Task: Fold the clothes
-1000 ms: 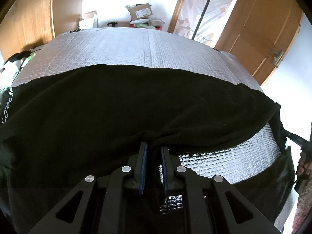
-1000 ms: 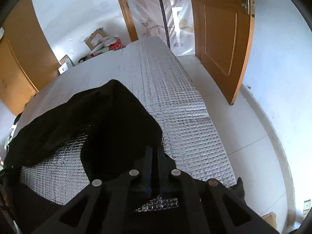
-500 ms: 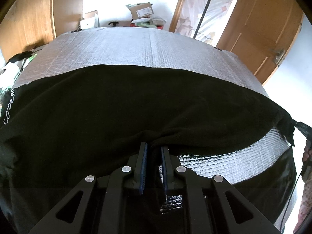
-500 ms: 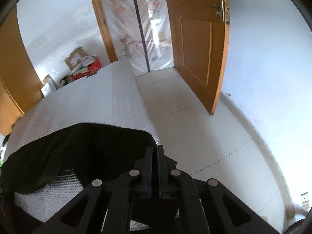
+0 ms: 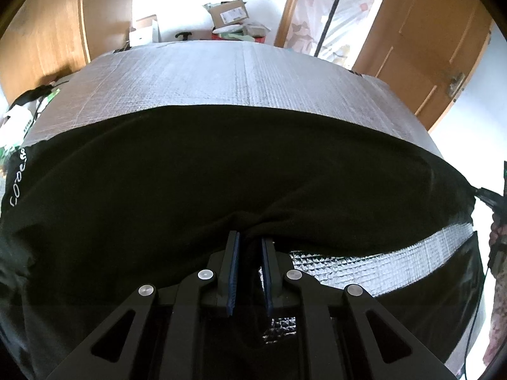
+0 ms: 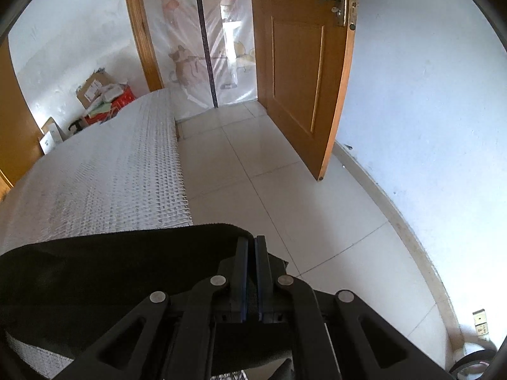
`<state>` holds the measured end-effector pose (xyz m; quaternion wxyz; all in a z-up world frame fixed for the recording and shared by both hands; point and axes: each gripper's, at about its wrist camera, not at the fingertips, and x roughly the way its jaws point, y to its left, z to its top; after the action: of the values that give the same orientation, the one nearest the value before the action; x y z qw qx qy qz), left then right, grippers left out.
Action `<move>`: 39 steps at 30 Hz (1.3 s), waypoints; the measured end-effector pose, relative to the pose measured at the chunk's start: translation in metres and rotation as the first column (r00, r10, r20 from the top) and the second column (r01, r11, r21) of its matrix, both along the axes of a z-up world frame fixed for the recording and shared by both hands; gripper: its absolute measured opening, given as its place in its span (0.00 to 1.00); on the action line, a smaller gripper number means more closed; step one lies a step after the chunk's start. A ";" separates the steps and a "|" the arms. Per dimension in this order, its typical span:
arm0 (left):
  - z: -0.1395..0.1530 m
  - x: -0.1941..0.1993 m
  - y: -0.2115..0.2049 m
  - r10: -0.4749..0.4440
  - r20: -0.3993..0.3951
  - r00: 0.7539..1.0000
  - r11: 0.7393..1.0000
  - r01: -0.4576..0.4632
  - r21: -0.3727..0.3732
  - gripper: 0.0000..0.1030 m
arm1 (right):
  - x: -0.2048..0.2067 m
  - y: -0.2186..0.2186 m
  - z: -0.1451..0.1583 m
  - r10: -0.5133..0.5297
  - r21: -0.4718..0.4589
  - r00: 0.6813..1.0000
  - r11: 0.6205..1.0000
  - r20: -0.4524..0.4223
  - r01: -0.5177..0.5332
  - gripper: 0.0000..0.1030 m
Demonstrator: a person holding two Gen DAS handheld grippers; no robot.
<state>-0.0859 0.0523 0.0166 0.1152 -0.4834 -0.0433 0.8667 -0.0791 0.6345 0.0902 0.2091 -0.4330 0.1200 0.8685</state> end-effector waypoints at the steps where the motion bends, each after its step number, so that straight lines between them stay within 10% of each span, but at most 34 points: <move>1: 0.000 0.000 -0.001 0.000 0.003 1.000 1.000 0.000 0.002 0.13 | 0.000 -0.001 0.000 0.000 0.008 1.000 1.000 0.002 0.000 0.04; 25: 0.024 0.036 -0.041 -0.148 -0.035 0.988 0.973 0.152 0.174 0.13 | 0.000 -0.031 0.027 -0.172 0.209 0.985 0.964 0.029 0.162 0.20; 32: 0.021 0.026 -0.070 -0.063 -0.027 0.998 0.977 0.067 0.203 0.13 | -0.007 -0.128 0.039 0.254 0.075 0.964 0.966 -0.071 -0.249 0.20; 39: 0.009 0.009 -0.093 0.016 0.007 1.000 0.970 -0.018 0.241 0.13 | -0.014 -0.254 0.027 0.645 -0.039 0.759 0.759 -0.095 -0.650 0.17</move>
<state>-0.0768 -0.0406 0.0253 0.1656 -0.4678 -0.1528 0.8547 -0.0929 0.3804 0.1168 -0.1235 -0.4217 0.0007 0.8983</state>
